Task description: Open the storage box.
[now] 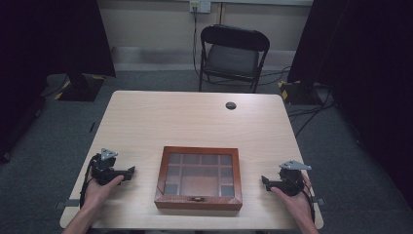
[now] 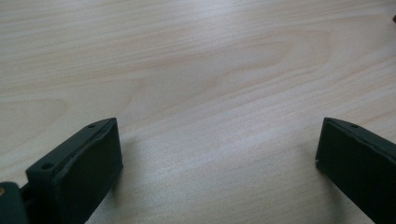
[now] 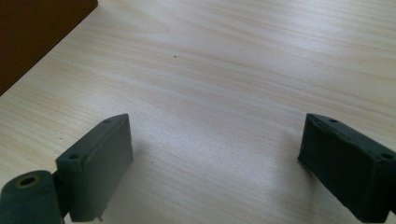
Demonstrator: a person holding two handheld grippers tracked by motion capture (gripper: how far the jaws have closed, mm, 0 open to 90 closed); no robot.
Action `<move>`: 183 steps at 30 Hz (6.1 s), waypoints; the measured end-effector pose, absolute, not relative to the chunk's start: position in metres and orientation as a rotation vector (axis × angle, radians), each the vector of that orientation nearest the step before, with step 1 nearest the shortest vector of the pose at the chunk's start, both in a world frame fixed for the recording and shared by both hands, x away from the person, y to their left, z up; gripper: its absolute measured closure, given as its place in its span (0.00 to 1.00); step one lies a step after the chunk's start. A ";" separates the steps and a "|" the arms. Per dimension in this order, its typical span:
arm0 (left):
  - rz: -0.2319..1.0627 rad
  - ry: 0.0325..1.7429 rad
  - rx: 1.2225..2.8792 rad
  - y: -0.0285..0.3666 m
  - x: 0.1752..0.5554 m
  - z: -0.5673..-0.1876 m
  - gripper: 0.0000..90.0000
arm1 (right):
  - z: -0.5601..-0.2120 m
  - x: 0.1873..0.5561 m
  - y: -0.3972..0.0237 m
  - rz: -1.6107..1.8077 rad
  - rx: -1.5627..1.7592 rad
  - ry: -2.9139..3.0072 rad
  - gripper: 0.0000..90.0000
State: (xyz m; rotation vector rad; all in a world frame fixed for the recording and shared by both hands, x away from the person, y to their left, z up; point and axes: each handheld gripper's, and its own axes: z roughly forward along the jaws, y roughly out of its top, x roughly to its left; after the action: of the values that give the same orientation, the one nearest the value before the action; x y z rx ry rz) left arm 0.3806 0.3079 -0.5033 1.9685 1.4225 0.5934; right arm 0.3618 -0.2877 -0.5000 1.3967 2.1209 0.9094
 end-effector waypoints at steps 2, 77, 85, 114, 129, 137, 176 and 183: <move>0.593 1.425 1.964 0.308 0.381 -0.503 0.00 | -0.500 0.362 -0.288 0.911 1.396 2.120 0.10; 0.586 1.417 1.963 0.308 0.381 -0.504 0.00 | -0.431 0.325 -0.103 1.435 0.684 2.781 0.83; 0.587 1.418 1.964 0.308 0.381 -0.504 0.00 | -0.441 0.322 -0.100 1.401 0.632 2.812 0.87; 0.579 1.413 1.971 0.309 0.380 -0.501 0.04 | -0.437 0.322 -0.106 1.364 0.537 2.832 0.91; 0.542 1.366 1.942 0.309 0.376 -0.493 0.19 | -0.426 0.324 -0.107 1.401 0.523 2.817 0.91; 0.502 1.243 1.942 0.295 0.371 -0.485 0.19 | -0.419 0.325 -0.108 1.418 0.528 2.809 0.92; 0.322 0.801 1.968 0.228 0.335 -0.461 0.18 | -0.385 0.334 -0.109 1.429 0.511 2.786 0.92; 0.337 0.771 1.957 0.225 0.335 -0.458 0.18 | -0.385 0.334 -0.110 1.451 0.549 2.774 0.92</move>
State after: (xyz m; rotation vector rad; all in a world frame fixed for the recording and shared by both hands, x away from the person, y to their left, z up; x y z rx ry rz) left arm 0.3355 0.2245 -0.4584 1.9572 0.7710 0.3366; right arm 0.3343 -0.1103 -0.3846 0.5487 2.7745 1.4508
